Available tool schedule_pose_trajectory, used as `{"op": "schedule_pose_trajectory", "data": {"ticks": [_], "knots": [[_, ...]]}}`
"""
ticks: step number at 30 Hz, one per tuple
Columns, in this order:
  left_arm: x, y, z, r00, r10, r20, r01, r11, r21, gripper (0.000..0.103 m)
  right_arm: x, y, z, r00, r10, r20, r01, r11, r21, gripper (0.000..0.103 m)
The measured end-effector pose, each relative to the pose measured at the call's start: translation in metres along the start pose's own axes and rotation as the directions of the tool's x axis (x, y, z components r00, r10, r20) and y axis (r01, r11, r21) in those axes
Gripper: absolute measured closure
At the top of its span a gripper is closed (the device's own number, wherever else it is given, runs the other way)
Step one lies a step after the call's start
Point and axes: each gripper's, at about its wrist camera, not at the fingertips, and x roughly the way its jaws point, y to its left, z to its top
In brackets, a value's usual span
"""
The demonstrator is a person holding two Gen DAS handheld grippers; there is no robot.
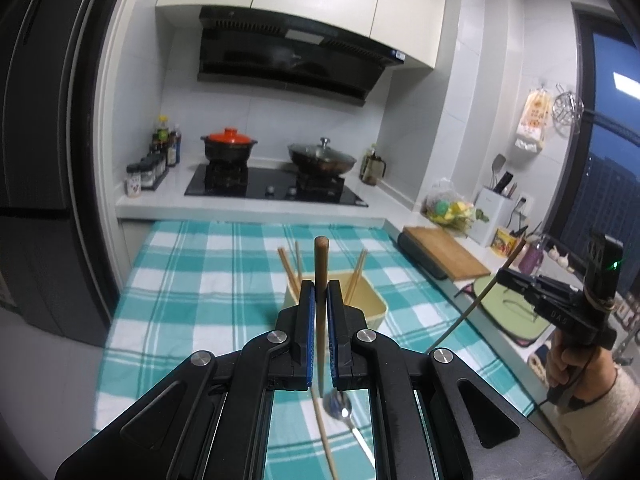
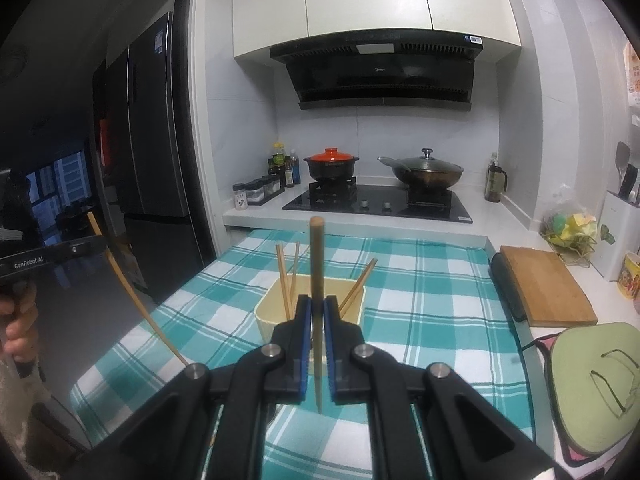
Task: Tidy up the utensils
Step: 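Lift both chopsticks and carry them over the cream holder, then lower both chopsticks into the holder and open both tools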
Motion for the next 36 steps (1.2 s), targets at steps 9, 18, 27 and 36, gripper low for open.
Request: {"op": "schedule_pose_trajectory", "data": {"ticks": [9, 18, 27, 36], "knots": [[0.039, -0.015, 0.066, 0.996, -0.007, 0.089, 0.005, 1.000, 0.025, 0.099, 0.021, -0.002, 0.057, 0.997, -0.011, 0.073, 0.014, 0.999, -0.035, 0.097], [0.127, -0.018, 0.080, 0.999, 0.027, 0.045, -0.027, 1.000, 0.002, 0.099, 0.083, -0.011, 0.085, 0.994, 0.017, 0.108, -0.016, 1.000, -0.002, 0.097], [0.212, -0.007, 0.039, 0.986, 0.045, -0.160, -0.051, 0.998, -0.031, 0.099, 0.179, -0.015, 0.049, 0.989, 0.114, -0.090, -0.107, 0.991, 0.075, 0.097], [0.257, 0.001, 0.009, 0.950, 0.106, -0.295, -0.120, 0.992, -0.030, 0.097, 0.245, -0.014, 0.014, 0.950, 0.125, -0.287, -0.094, 0.988, 0.119, 0.095]]}}
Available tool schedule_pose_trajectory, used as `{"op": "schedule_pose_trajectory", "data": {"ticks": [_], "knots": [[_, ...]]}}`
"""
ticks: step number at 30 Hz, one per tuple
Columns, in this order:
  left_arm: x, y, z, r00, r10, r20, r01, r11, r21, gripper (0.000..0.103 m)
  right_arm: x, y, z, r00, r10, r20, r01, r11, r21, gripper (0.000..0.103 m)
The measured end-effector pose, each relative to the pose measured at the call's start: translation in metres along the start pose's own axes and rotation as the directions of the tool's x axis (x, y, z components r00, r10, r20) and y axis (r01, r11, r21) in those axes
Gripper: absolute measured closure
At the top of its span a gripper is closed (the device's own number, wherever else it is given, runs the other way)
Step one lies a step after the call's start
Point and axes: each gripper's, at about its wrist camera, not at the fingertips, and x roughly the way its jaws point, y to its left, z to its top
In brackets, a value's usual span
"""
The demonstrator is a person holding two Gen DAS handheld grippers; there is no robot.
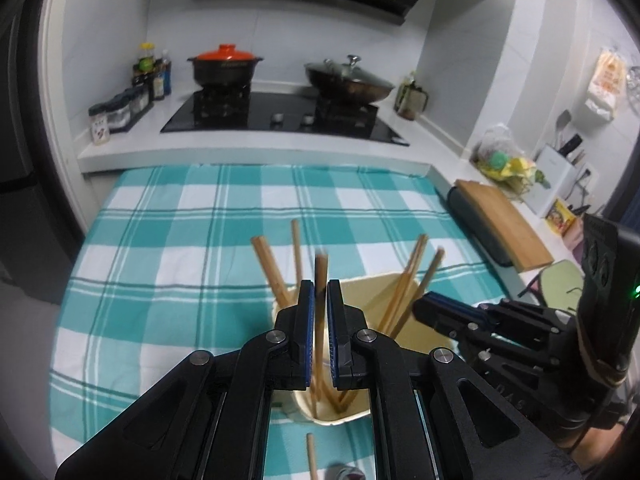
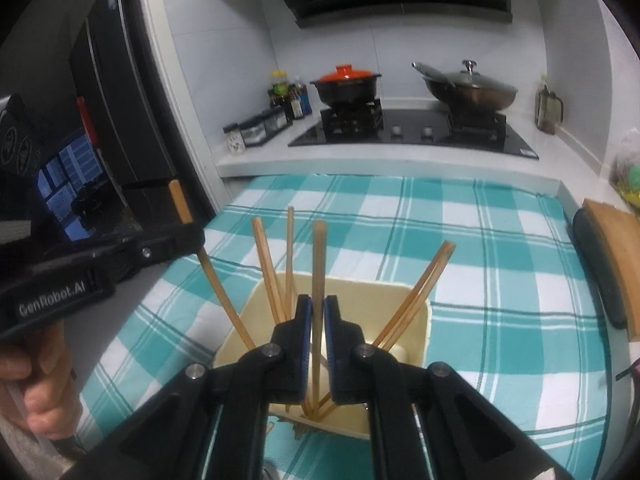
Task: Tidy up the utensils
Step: 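Lower both chopsticks into the holder and open both tools, then withdraw both open tools back over the spoon and last chopstick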
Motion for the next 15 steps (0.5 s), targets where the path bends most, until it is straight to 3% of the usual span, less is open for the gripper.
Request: {"op": "schedule_pose_trajectory", "data": {"ticks": [2, 4, 6, 8, 10, 15], "knots": [[0.000, 0.005, -0.001, 1.000, 0.020, -0.014, -0.020, 1.000, -0.017, 0.086, 0.007, -0.003, 0.002, 1.000, -0.004, -0.024, 0.004, 1.000, 0.025, 0.095], [-0.009, 0.011, -0.005, 0.999, 0.050, -0.020, -0.050, 0.999, -0.020, 0.053, 0.006, -0.004, 0.006, 0.999, -0.011, -0.030, 0.012, 0.999, 0.039, 0.082], [-0.025, 0.014, -0.011, 0.997, 0.079, -0.008, -0.079, 0.997, 0.008, 0.045, -0.005, -0.005, 0.010, 1.000, -0.016, -0.009, 0.016, 0.998, 0.058, 0.049], [-0.042, 0.016, -0.022, 0.996, 0.091, -0.020, -0.090, 0.993, 0.075, 0.040, -0.023, -0.004, 0.011, 0.999, -0.019, 0.028, 0.018, 0.998, 0.066, 0.048], [-0.060, 0.018, -0.040, 0.993, 0.112, -0.040, -0.105, 0.983, 0.150, 0.028, -0.044, 0.002, 0.008, 0.999, -0.029, 0.044, 0.028, 0.999, 0.031, 0.047], [-0.104, 0.018, -0.119, 0.981, 0.174, -0.088, -0.134, 0.929, 0.345, 0.017, -0.098, 0.019, -0.030, 0.994, -0.092, 0.052, 0.098, 0.987, -0.129, 0.041]]}}
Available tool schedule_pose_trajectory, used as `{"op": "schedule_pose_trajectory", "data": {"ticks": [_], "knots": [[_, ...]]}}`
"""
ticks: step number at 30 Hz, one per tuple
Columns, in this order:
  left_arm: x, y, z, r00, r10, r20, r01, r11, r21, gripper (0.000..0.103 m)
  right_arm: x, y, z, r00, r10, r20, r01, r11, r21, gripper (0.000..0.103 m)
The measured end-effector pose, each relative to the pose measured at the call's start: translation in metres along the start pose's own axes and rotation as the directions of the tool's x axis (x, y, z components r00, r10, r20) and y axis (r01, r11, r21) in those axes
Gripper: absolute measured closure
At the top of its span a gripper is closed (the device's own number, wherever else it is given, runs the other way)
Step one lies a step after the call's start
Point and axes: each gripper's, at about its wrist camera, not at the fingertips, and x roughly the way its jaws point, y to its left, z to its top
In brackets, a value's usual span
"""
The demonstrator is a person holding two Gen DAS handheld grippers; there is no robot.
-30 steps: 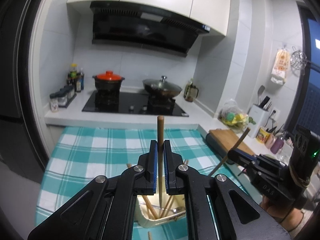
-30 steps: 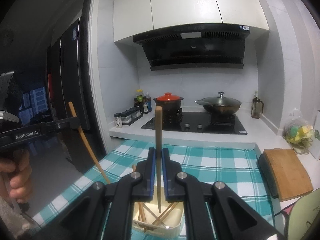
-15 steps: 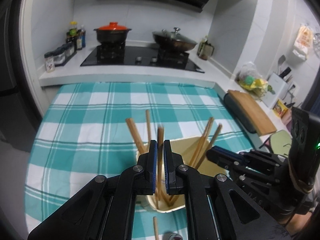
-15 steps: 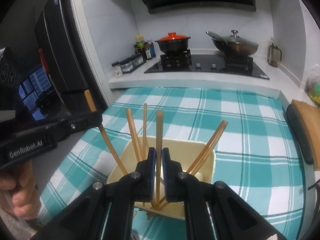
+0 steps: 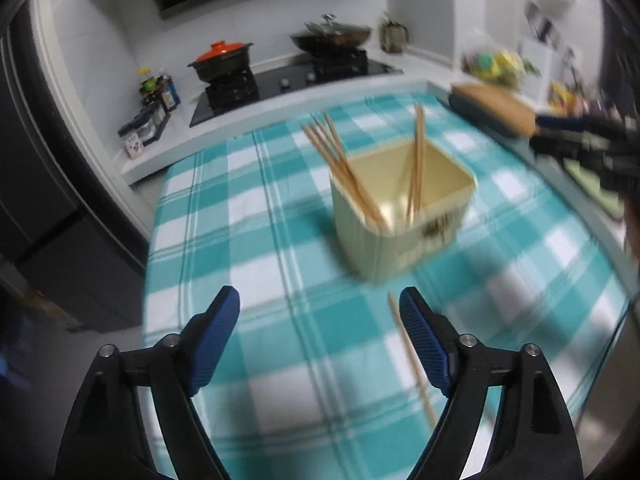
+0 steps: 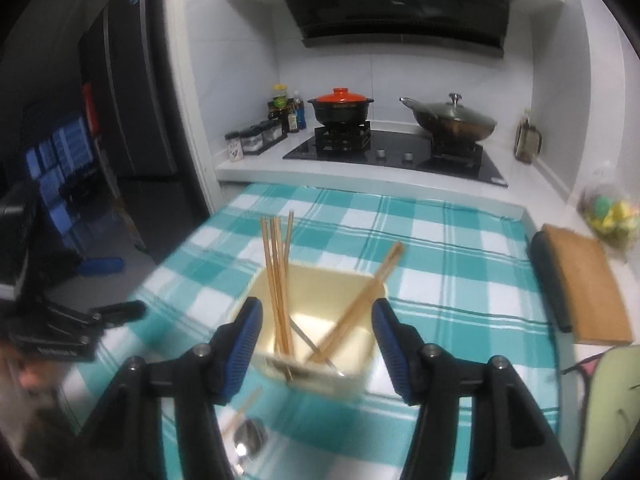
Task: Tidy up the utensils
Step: 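Withdraw both open tools back over the spoon and last chopstick, then lower the right tool onto the metal spoon handle and close it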
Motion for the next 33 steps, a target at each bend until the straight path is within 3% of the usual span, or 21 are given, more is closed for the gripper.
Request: {"op": "schedule_pose_trajectory", "data": {"ticks": [3, 7, 11, 13, 16, 20, 24, 33], "knots": [[-0.013, -0.016, -0.066, 1.000, -0.006, -0.021, 0.006, 1.000, 0.002, 0.011, -0.026, 0.011, -0.041, 0.999, -0.040, -0.017, 0.038, 0.994, -0.104, 0.041], [-0.010, -0.034, -0.139, 0.996, -0.063, -0.055, 0.055, 0.988, -0.144, 0.011, -0.049, 0.025, -0.116, 0.995, -0.096, -0.028, 0.091, 0.985, -0.148, 0.041], [-0.002, -0.040, -0.187, 0.991, -0.130, -0.040, 0.108, 0.930, -0.352, 0.011, -0.059, 0.036, -0.195, 0.991, -0.118, -0.068, 0.116, 0.993, -0.022, 0.041], [0.001, -0.043, -0.198, 0.989, -0.144, -0.034, 0.118, 0.906, -0.406, 0.011, -0.060, 0.038, -0.227, 0.989, -0.112, -0.093, 0.120, 0.990, 0.078, 0.041], [0.003, -0.049, -0.203, 0.988, -0.147, -0.043, 0.115, 0.896, -0.430, 0.011, -0.055, 0.038, -0.264, 0.984, -0.102, -0.147, 0.128, 0.975, 0.179, 0.041], [-0.003, -0.056, -0.202, 0.995, -0.093, -0.023, 0.076, 0.909, -0.410, 0.011, -0.051, 0.035, -0.281, 0.980, -0.089, -0.180, 0.129, 0.966, 0.224, 0.041], [-0.001, -0.058, -0.204, 0.995, -0.093, -0.023, 0.074, 0.900, -0.429, 0.011, -0.053, 0.030, -0.280, 0.982, -0.096, -0.164, 0.137, 0.956, 0.260, 0.041], [0.001, -0.057, -0.216, 0.996, -0.069, -0.050, 0.039, 0.890, -0.454, 0.011, -0.039, 0.044, -0.267, 0.980, -0.084, -0.181, 0.121, 0.970, 0.208, 0.041]]}}
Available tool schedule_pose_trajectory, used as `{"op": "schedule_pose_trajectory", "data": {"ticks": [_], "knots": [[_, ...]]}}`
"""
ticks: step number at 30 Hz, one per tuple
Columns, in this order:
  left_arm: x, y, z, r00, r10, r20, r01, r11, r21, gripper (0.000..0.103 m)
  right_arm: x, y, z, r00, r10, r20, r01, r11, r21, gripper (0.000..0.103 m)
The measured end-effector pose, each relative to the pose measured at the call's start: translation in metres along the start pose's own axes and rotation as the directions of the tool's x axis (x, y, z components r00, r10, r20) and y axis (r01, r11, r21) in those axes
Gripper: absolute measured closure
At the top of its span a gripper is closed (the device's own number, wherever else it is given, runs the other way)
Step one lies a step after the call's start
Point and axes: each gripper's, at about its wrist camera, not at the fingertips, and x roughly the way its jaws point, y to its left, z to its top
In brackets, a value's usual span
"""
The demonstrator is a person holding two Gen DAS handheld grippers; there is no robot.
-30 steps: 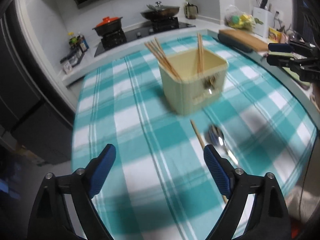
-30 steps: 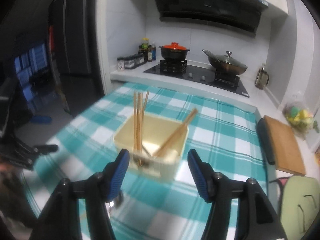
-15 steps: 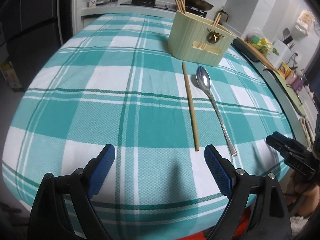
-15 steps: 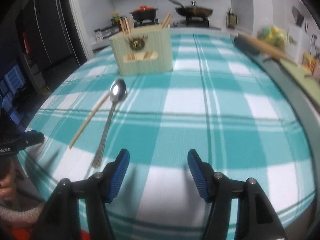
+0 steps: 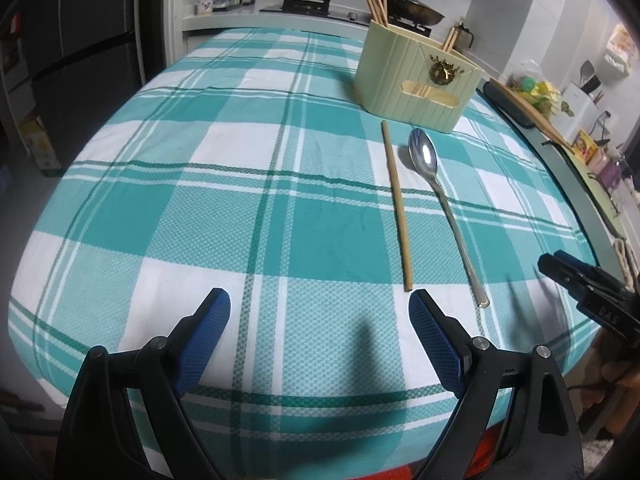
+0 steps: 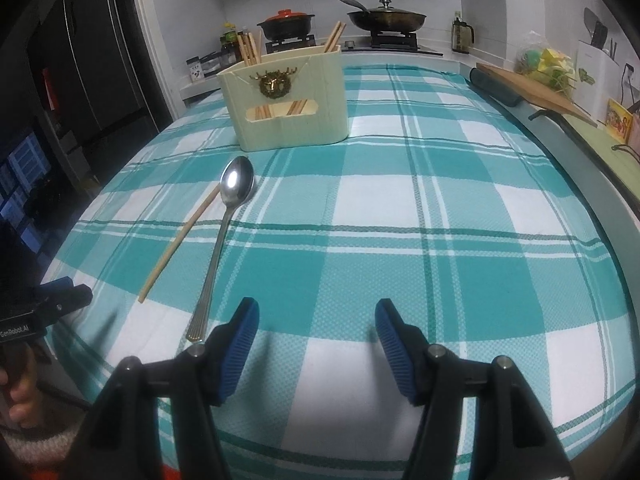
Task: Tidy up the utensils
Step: 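Lower the right tool onto the metal spoon handle and close it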
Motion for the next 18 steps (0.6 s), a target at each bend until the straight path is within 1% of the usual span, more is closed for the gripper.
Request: {"op": "schedule_pose_trajectory", "data": {"ticks": [3, 6, 8, 11, 13, 14, 16, 17, 18], "knots": [[0.000, 0.000, 0.000, 1.000, 0.007, 0.000, -0.007, 1.000, 0.004, 0.011, 0.009, 0.011, 0.009, 0.999, 0.031, -0.019, -0.031, 0.999, -0.013, 0.041], [0.000, -0.001, -0.001, 1.000, 0.008, -0.003, -0.008, 1.000, 0.008, 0.011, 0.022, 0.031, 0.023, 0.995, 0.082, -0.049, -0.084, 0.996, -0.040, 0.041], [-0.002, -0.002, -0.002, 1.000, 0.011, -0.002, -0.011, 1.000, 0.013, 0.011, 0.032, 0.045, 0.032, 0.992, 0.114, -0.055, -0.117, 0.992, -0.054, 0.041], [-0.004, -0.002, -0.003, 1.000, 0.015, 0.001, -0.015, 1.000, 0.017, 0.011, 0.048, 0.065, 0.041, 0.993, 0.108, -0.047, -0.111, 0.991, -0.079, 0.043], [-0.005, -0.001, -0.005, 1.000, 0.019, -0.002, -0.019, 1.000, 0.014, 0.011, 0.062, 0.077, 0.044, 0.991, 0.116, -0.068, -0.122, 0.987, -0.104, 0.052], [-0.004, 0.001, -0.006, 1.000, 0.020, -0.005, -0.020, 1.000, 0.012, 0.011, 0.069, 0.082, 0.045, 0.990, 0.115, -0.083, -0.124, 0.985, -0.121, 0.060], [-0.004, 0.004, -0.008, 1.000, 0.025, -0.011, -0.025, 1.000, 0.005, 0.011, 0.084, 0.092, 0.045, 0.989, 0.097, -0.116, -0.115, 0.980, -0.163, 0.069], [-0.003, 0.005, -0.008, 1.000, 0.027, -0.013, -0.027, 1.000, 0.001, 0.011, 0.089, 0.094, 0.044, 0.989, 0.082, -0.126, -0.104, 0.978, -0.179, 0.079], [-0.003, 0.007, -0.008, 0.999, 0.030, -0.015, -0.030, 1.000, -0.004, 0.011, 0.092, 0.096, 0.043, 0.991, 0.059, -0.119, -0.081, 0.978, -0.193, 0.084]]}}
